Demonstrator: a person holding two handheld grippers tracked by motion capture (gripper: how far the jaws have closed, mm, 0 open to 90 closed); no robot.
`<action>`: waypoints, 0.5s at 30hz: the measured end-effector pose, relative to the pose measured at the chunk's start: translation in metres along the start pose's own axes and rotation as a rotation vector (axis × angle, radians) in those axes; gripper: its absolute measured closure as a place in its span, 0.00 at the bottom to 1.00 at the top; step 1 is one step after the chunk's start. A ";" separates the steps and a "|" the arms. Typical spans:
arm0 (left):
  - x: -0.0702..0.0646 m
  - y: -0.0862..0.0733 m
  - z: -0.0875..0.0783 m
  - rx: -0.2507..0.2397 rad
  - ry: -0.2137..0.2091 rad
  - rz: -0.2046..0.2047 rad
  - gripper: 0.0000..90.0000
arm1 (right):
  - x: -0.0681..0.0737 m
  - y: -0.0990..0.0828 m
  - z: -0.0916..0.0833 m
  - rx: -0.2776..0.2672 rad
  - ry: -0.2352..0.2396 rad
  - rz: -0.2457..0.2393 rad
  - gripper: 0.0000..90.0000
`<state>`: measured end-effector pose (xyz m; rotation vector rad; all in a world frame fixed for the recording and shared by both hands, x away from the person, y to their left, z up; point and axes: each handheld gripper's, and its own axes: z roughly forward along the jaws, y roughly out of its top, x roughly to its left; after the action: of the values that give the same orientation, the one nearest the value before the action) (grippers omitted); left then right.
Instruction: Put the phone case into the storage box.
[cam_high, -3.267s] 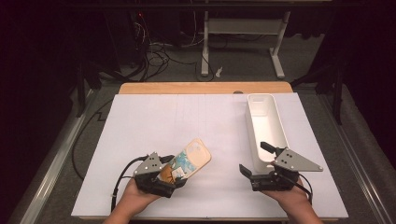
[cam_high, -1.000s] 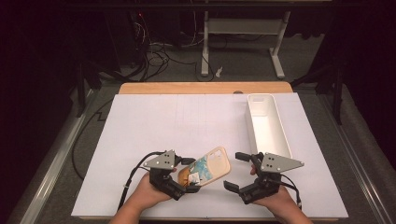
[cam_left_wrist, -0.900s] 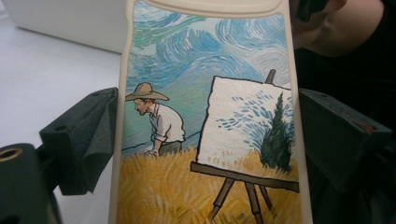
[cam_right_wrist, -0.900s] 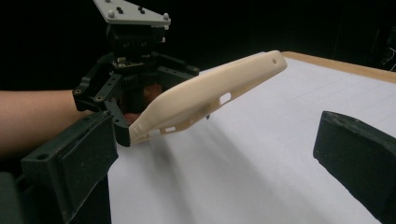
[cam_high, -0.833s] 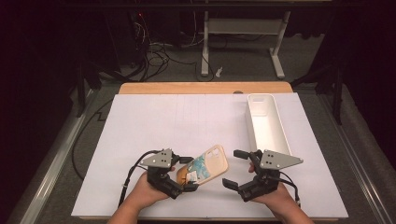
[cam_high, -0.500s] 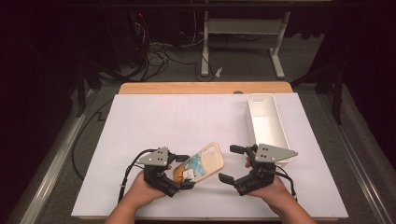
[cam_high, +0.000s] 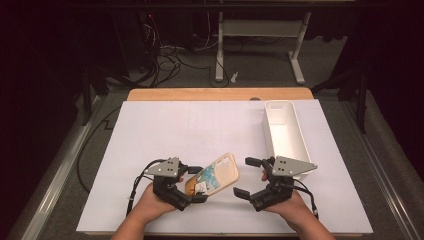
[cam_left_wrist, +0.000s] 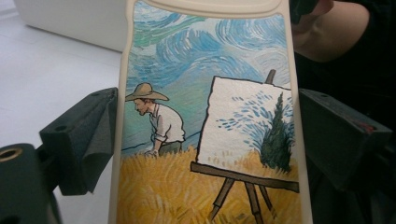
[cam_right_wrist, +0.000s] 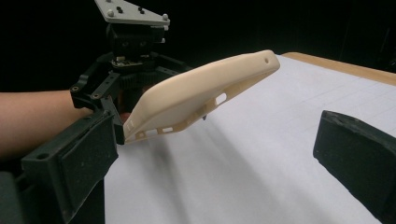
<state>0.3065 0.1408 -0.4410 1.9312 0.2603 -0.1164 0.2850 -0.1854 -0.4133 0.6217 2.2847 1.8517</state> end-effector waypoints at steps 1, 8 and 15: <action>0.000 0.000 0.000 0.001 -0.006 0.001 0.13 | 0.000 -0.001 0.000 -0.004 0.006 0.004 0.00; -0.002 0.000 0.002 0.000 -0.053 0.004 0.13 | 0.003 -0.003 0.001 -0.008 0.039 0.003 0.00; -0.003 0.000 0.004 -0.005 -0.086 0.007 0.13 | 0.006 -0.002 0.001 -0.027 0.078 -0.006 0.00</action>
<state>0.3042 0.1363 -0.4421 1.9167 0.1962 -0.1940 0.2797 -0.1824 -0.4150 0.5481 2.3015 1.9339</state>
